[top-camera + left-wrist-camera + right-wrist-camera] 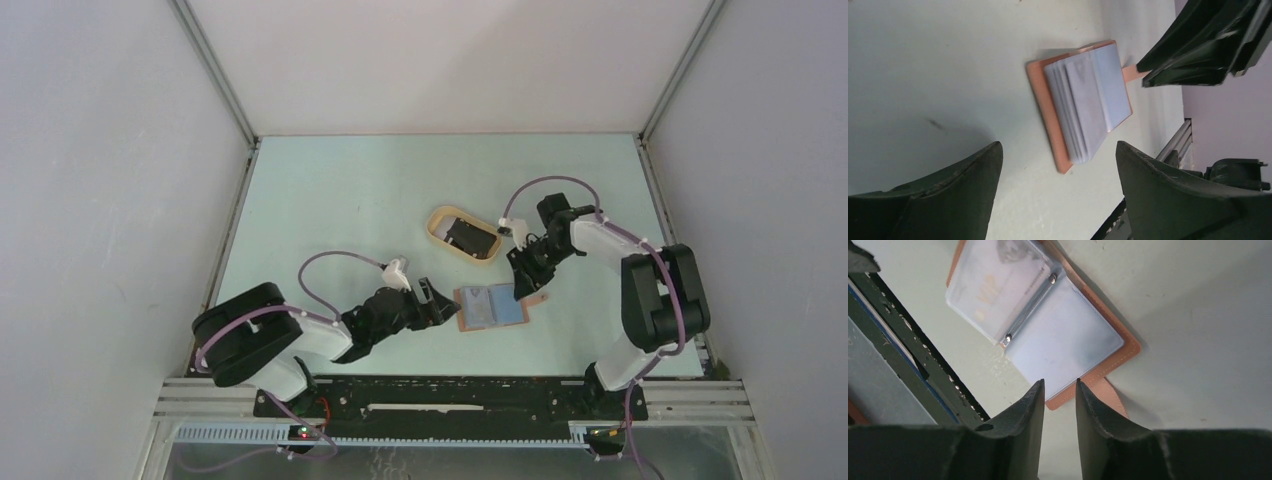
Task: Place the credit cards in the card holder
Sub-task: Close the card holder at the center of the board.
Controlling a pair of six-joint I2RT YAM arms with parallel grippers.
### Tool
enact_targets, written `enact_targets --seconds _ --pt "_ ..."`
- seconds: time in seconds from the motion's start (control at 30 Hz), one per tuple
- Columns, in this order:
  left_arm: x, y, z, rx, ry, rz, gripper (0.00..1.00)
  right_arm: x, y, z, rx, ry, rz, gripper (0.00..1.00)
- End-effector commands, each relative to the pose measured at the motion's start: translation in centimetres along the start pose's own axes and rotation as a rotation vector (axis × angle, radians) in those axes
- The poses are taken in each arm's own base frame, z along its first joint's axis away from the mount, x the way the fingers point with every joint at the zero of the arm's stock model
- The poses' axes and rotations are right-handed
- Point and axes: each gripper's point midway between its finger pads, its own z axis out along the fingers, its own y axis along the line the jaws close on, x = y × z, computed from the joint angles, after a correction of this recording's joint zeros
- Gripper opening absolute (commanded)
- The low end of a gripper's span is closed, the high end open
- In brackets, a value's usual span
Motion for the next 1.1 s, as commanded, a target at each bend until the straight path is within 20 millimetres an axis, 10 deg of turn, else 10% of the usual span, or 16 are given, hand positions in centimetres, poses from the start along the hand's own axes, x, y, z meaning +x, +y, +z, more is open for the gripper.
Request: enact_targets --seconds 0.0,0.63,1.07 --pt "-0.2 -2.3 1.7 0.039 0.011 -0.065 0.89 0.2 -0.5 0.4 0.02 0.076 0.045 0.33" --pt "2.5 -0.8 4.4 -0.066 0.129 -0.122 0.91 2.8 -1.3 2.8 0.032 0.256 0.094 0.21" --pt "0.9 -6.7 3.6 0.252 0.084 -0.173 0.8 2.9 -1.3 2.8 0.034 0.26 0.098 0.21"
